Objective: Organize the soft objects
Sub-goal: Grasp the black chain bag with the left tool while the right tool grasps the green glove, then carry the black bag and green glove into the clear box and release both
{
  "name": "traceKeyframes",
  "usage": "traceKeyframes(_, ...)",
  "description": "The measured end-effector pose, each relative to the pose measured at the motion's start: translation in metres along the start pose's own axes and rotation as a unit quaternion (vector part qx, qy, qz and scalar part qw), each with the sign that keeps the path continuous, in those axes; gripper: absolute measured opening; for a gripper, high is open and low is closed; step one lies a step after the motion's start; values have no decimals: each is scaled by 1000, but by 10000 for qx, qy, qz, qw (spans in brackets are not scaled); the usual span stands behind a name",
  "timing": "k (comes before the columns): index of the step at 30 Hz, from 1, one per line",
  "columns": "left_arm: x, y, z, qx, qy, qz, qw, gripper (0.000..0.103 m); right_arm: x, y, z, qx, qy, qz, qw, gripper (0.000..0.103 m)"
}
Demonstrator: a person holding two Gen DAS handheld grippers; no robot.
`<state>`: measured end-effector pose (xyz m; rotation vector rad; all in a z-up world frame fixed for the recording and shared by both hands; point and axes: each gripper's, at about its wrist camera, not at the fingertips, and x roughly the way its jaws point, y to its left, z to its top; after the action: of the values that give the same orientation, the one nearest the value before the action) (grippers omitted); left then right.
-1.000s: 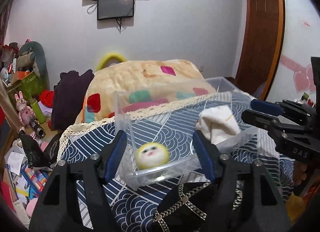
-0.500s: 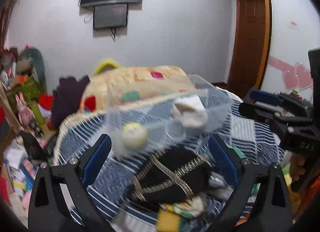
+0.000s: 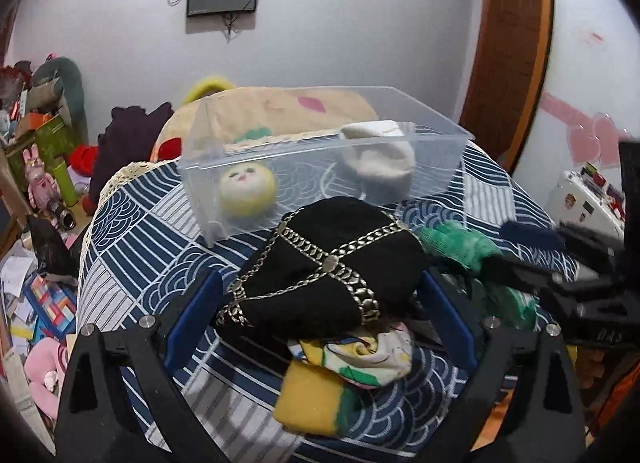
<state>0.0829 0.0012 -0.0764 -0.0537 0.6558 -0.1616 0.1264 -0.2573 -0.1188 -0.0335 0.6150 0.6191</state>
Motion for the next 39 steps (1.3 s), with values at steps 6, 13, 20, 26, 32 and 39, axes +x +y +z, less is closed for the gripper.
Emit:
traceKeyframes(6, -9, 28, 7, -564, -290, 188, 9978, 98, 5, -12, -7, 290, 46, 115, 9995, 42)
traceKeyframes(13, 1, 46, 9, -840, -212, 260, 9959, 80, 6, -8, -9, 254, 91, 186, 9995, 20)
traceKeyframes(20, 7, 42, 7, -564, -219, 406, 9973, 40, 5, -4, -9, 138, 52, 269, 9995, 9)
traceKeyframes(26, -8, 37, 8, -460, -319, 194, 9982, 28, -13, -2, 0, 81, -257, 281, 9992, 9)
traceKeyframes(32, -30, 34, 16, -458, -579, 110, 9972, 28, -30, -9, 13, 136, -591, 205, 9979, 9)
traceKeyframes(39, -53, 24, 35, -253, -974, 75, 9949, 28, -36, -9, 32, 103, -837, 144, 9963, 9)
